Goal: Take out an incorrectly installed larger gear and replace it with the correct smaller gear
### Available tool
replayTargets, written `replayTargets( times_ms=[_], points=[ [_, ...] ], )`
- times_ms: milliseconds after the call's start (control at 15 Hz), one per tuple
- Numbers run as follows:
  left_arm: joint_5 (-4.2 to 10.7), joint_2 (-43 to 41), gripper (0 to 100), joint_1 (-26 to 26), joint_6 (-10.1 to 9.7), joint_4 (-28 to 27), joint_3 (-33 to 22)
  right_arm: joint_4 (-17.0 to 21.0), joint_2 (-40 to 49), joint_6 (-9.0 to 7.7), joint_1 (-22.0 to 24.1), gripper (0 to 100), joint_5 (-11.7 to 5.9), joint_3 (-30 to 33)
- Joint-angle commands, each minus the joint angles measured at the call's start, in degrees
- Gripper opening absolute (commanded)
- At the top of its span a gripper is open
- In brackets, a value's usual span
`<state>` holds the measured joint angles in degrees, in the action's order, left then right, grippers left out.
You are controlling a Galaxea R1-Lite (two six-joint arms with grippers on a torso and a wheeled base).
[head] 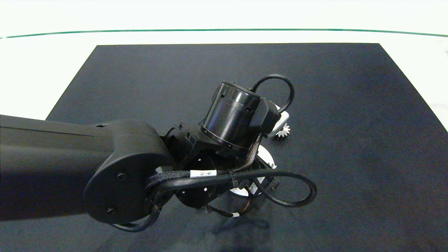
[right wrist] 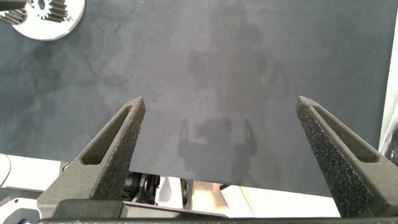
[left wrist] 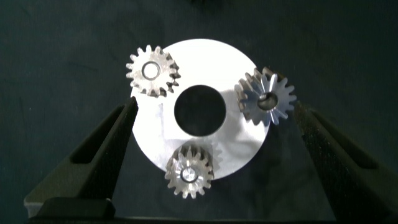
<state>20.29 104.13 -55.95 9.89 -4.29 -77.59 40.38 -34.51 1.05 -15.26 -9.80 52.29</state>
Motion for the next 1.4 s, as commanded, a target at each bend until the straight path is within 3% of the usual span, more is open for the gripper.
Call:
replayTargets(
  times_ms=[67,667,1400],
  points=[
    [0.11,2.0,100,0.0,0.05,0.1,-1.3,0.2,-0.1,0.01,0.0,100,-0.04,0.0],
    [0.19,4.3,100,-0.6,0.22,0.6,-2.2,0.2,0.1,0.01,0.0,100,-0.04,0.0],
    [0.11,4.9,100,0.3,1.89,1.4,-3.8,0.2,0.0,0.01,-0.1,100,0.05,-0.1]
  ],
)
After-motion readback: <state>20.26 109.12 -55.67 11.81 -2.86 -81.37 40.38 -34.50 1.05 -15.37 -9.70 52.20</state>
